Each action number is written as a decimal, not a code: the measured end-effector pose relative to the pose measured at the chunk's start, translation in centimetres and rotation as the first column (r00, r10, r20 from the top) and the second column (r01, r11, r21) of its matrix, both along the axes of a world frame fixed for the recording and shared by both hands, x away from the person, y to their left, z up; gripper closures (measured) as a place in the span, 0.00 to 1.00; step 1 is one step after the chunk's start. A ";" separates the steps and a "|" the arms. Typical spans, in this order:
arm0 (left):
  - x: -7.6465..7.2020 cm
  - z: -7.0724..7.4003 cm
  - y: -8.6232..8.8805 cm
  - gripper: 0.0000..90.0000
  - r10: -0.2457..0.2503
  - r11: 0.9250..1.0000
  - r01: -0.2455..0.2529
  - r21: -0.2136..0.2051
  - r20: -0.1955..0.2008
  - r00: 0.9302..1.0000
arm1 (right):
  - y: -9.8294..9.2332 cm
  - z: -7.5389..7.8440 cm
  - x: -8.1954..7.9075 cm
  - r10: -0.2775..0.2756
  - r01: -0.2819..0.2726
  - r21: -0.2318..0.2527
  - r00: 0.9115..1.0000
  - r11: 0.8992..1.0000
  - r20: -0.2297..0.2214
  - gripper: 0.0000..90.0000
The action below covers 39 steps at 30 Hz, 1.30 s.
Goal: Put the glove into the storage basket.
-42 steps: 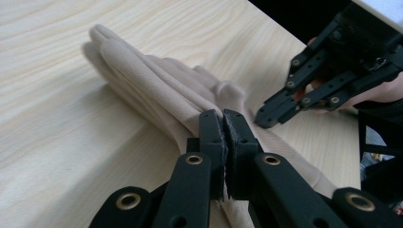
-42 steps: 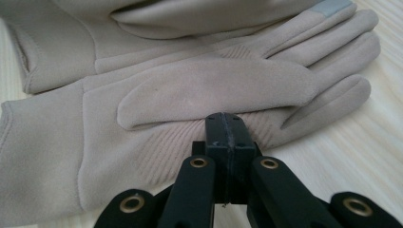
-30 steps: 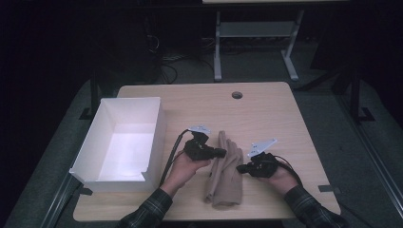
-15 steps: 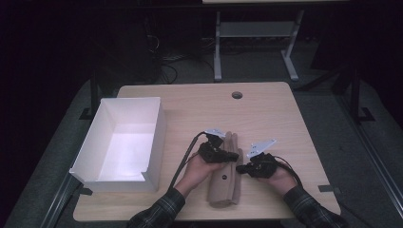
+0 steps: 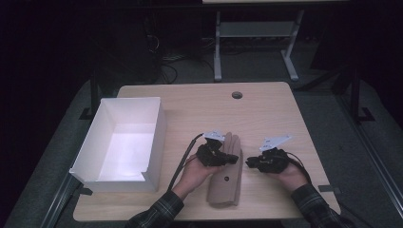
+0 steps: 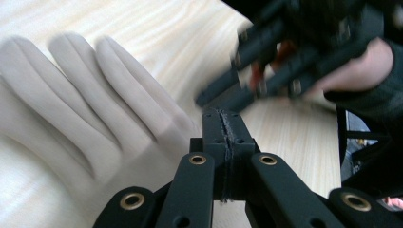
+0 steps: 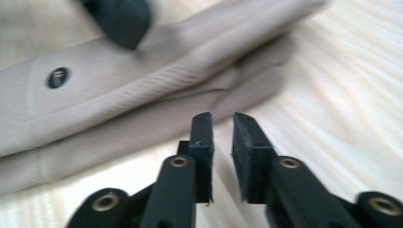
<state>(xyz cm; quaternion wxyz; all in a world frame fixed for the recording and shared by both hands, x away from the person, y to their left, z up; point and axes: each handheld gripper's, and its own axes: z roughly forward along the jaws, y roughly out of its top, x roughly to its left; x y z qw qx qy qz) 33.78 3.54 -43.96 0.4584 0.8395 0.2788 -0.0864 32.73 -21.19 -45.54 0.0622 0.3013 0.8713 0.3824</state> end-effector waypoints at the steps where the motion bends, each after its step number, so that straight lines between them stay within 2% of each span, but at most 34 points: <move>1: -0.1 -0.3 -0.1 0.99 -0.022 1.000 0.022 0.021 0.004 1.000 | -0.4 0.0 0.1 -0.020 0.020 -0.003 1.000 1.000 0.015 0.75; 5: -0.9 -1.4 -1.5 0.99 -0.039 0.998 0.040 0.047 -0.011 0.999 | -1.6 -0.3 0.6 -0.112 0.113 -0.019 0.993 0.993 0.037 0.54; 8: -1.1 -2.3 -2.2 0.99 -0.055 0.995 0.056 0.087 -0.016 0.998 | -2.3 -0.7 1.0 -0.159 0.160 -0.038 0.987 0.986 0.034 0.45; 10: -1.2 -2.7 -2.5 0.99 -0.064 0.991 0.065 0.114 -0.015 0.998 | -2.7 -0.9 1.2 -0.185 0.187 -0.043 0.982 0.981 0.038 0.40; 18: -1.4 -2.5 -2.5 0.99 -0.081 0.984 0.079 0.158 0.002 0.997 | -3.8 -1.4 1.8 -0.270 0.273 -0.048 0.960 0.961 0.073 0.28; 22: -1.7 -2.3 -1.7 0.99 -0.085 0.980 0.081 0.183 0.013 0.996 | -4.1 -1.7 2.0 -0.291 0.296 -0.056 0.953 0.954 0.081 0.25; 26: -2.0 -1.9 -0.2 0.99 -0.081 0.971 0.070 0.228 0.039 0.996 | -4.3 -1.8 2.1 -0.306 0.311 -0.058 0.949 0.949 0.080 0.24; 33: -1.8 -1.5 2.6 0.99 -0.051 0.963 0.037 0.266 0.043 0.998 | -4.6 -2.2 2.3 -0.338 0.343 -0.072 0.938 0.936 0.082 0.21; 37: -1.9 -1.3 4.1 0.99 -0.022 0.952 0.001 0.306 0.067 0.998 | -4.8 -2.3 2.4 -0.340 0.346 -0.063 0.937 0.936 0.081 0.20; 39: -1.8 -1.2 4.8 0.99 -0.011 0.951 -0.011 0.310 0.068 0.998 | -4.8 -2.4 2.5 -0.343 0.347 -0.055 0.936 0.936 0.074 0.19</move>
